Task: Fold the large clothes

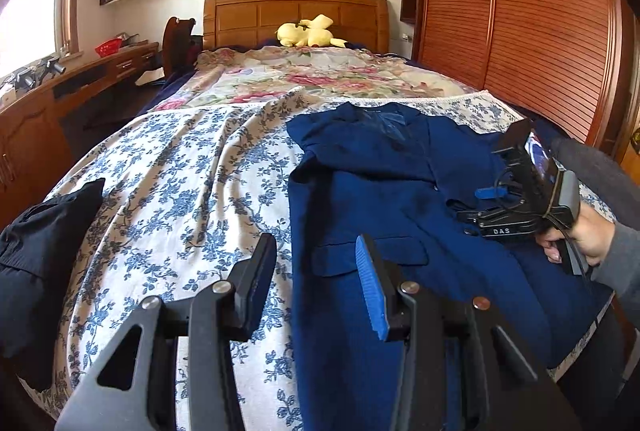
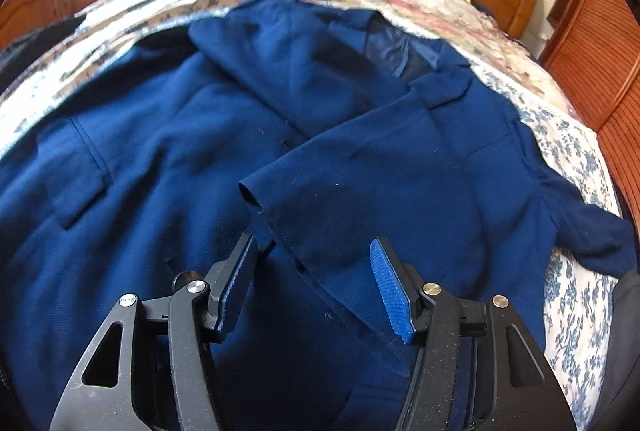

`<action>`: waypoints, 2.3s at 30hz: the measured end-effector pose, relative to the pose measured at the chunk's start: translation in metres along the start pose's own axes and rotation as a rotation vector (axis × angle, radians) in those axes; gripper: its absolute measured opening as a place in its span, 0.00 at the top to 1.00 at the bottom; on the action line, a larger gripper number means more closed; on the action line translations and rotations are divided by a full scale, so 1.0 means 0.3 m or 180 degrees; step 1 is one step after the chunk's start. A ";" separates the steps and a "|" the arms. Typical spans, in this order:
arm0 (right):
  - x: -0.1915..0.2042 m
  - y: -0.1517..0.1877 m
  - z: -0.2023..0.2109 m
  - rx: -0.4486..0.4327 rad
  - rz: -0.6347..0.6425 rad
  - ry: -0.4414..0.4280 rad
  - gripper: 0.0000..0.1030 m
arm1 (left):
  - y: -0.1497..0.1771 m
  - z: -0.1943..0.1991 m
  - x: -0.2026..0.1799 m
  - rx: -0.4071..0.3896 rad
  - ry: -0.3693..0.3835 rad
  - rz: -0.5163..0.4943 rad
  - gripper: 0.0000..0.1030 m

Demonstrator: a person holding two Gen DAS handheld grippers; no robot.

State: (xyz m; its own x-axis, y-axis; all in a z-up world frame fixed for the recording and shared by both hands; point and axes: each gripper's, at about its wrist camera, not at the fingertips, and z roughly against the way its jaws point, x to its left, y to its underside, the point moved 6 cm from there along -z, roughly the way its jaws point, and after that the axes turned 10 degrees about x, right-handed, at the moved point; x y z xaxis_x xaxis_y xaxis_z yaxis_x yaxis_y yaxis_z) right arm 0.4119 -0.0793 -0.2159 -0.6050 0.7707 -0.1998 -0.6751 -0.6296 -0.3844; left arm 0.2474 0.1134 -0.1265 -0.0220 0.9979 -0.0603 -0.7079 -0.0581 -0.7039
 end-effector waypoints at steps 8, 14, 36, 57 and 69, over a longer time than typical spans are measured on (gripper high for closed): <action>-0.014 -0.010 -0.016 0.0065 0.0103 0.0151 0.93 | 0.001 -0.006 -0.011 0.0009 0.0009 -0.0012 0.61; -0.069 -0.031 0.173 -0.0406 -0.0082 0.0251 0.95 | 0.000 0.004 -0.017 -0.0025 0.0031 -0.0008 0.61; -0.080 -0.009 0.872 -0.1251 -0.0561 -0.0367 0.95 | -0.010 0.046 0.006 -0.0100 0.0076 0.0031 0.61; -0.248 0.252 0.397 -0.0522 -0.0751 0.0021 0.69 | -0.027 0.028 -0.210 -0.0163 0.0280 -0.0211 0.59; -0.243 0.327 0.112 -0.0070 -0.0564 -0.0118 0.50 | -0.099 -0.037 -0.393 -0.0176 0.0274 -0.0396 0.44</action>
State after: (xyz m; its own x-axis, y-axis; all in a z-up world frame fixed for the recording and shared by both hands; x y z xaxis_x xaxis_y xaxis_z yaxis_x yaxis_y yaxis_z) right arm 0.3754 -0.2006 -0.2088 -0.4927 0.8651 -0.0940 -0.7635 -0.4816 -0.4303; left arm 0.2789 -0.0029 -0.1064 0.1258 0.9916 -0.0291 -0.6615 0.0620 -0.7473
